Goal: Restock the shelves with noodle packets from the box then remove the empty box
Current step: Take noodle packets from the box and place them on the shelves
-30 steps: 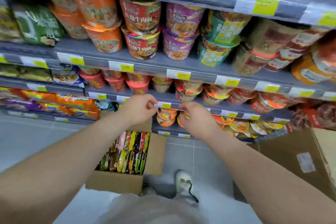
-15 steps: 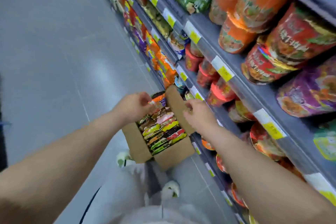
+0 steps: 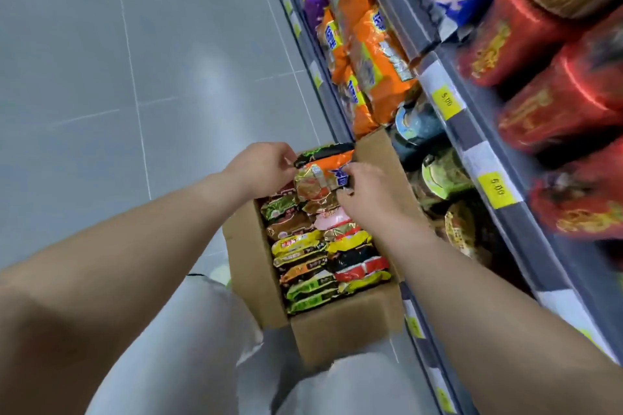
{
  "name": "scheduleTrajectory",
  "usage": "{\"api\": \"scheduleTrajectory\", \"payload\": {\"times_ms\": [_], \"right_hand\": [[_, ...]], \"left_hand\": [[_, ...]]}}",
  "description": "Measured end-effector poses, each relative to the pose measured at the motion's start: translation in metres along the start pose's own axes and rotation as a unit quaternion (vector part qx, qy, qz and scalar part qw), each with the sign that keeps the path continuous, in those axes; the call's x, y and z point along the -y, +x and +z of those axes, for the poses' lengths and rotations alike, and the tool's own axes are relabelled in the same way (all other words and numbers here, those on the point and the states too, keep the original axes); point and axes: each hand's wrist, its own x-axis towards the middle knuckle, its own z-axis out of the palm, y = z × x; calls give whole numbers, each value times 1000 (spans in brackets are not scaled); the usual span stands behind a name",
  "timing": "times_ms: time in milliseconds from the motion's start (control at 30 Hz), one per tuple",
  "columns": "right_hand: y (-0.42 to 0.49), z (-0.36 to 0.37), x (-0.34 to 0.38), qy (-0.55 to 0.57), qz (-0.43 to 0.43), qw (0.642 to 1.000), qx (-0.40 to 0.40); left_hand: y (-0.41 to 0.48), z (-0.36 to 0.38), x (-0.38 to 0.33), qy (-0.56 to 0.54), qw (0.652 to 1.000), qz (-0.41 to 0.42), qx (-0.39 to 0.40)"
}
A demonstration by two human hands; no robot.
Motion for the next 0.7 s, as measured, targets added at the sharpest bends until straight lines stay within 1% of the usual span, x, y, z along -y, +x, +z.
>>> {"api": "scheduleTrajectory", "payload": {"times_ms": [67, 133, 267, 367, 433, 500, 567, 633, 700], "right_hand": [[39, 50, -22, -19, -21, 1000, -4], [68, 87, -40, -67, -46, 997, 3], [111, 139, -67, -152, -107, 983, -4], [119, 165, -80, -234, -123, 964, -5], [113, 178, -86, -283, -118, 951, -37], [109, 190, -93, -291, -100, 948, -74], [108, 195, -96, -298, -94, 943, -112], [109, 194, -98, -299, -113, 931, -174], [109, 191, -101, -284, -127, 930, -196]], "left_hand": [[40, 38, 19, 15, 1000, 10, -10], [67, 68, 32, 37, 999, 28, -19], [111, 111, 53, 61, 994, 72, -61], [133, 131, 60, 60, 992, 89, -65], [143, 138, 63, 77, 990, 91, -77], [153, 144, 60, 97, 987, 89, -92], [161, 147, 55, 143, 981, 81, -99], [171, 153, 48, 203, 971, 78, -100], [184, 162, 42, 257, 957, 78, -107]]}}
